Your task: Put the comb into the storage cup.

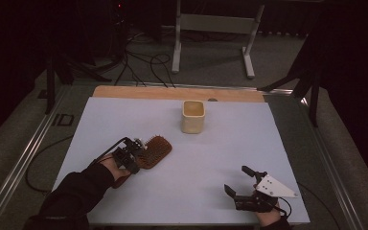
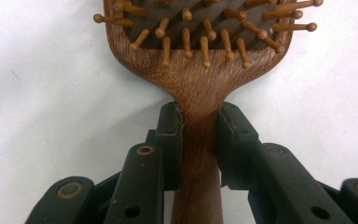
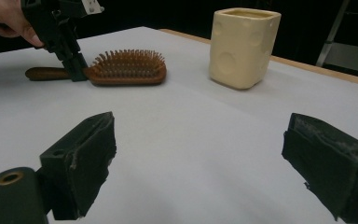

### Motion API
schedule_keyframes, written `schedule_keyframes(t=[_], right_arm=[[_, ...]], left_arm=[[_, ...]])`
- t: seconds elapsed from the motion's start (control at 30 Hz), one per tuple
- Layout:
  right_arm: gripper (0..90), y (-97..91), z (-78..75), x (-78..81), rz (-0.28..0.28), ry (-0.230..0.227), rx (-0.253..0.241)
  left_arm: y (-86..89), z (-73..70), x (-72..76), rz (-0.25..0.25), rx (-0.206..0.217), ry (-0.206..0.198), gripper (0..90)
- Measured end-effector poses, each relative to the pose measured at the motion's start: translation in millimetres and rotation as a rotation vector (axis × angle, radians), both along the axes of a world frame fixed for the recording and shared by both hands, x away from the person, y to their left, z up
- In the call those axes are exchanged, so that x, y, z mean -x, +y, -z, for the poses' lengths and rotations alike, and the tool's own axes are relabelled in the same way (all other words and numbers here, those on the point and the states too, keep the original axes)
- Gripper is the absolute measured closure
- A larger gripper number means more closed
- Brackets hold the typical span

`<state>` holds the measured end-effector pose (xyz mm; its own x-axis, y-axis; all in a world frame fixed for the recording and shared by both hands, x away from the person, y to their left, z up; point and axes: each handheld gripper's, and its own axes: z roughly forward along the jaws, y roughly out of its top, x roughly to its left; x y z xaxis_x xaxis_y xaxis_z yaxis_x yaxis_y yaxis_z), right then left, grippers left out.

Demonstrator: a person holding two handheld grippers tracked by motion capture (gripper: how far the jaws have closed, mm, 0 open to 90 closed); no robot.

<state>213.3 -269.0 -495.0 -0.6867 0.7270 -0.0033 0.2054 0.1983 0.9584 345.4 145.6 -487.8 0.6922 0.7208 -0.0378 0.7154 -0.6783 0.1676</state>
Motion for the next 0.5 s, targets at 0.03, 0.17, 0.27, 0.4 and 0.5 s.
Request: schedule_keyframes(t=[0.03,0.17,0.27,0.4,0.5], right_arm=[[9.2,0.0,0.0,-0.1,0.002,0.0,0.0],[9.2,0.1,0.1,-0.2,0.002,0.001,-0.002],[9.2,0.1,0.3,-0.6,0.002,0.0,0.002],[9.2,-0.4,0.2,-0.5,0.004,0.001,0.0],[9.2,-0.8,0.1,-0.3,0.004,0.001,-0.001]], left_arm=[[0.7,0.1,0.2,0.002,0.004,-0.003,73.8],[4.9,0.3,2.6,-0.002,0.036,-0.024,74.0],[7.3,0.0,3.7,-0.004,0.059,-0.04,74.1],[7.3,-0.6,5.4,-0.008,0.084,-0.073,74.2],[7.6,-3.6,6.4,0.002,0.115,-0.092,74.2]])
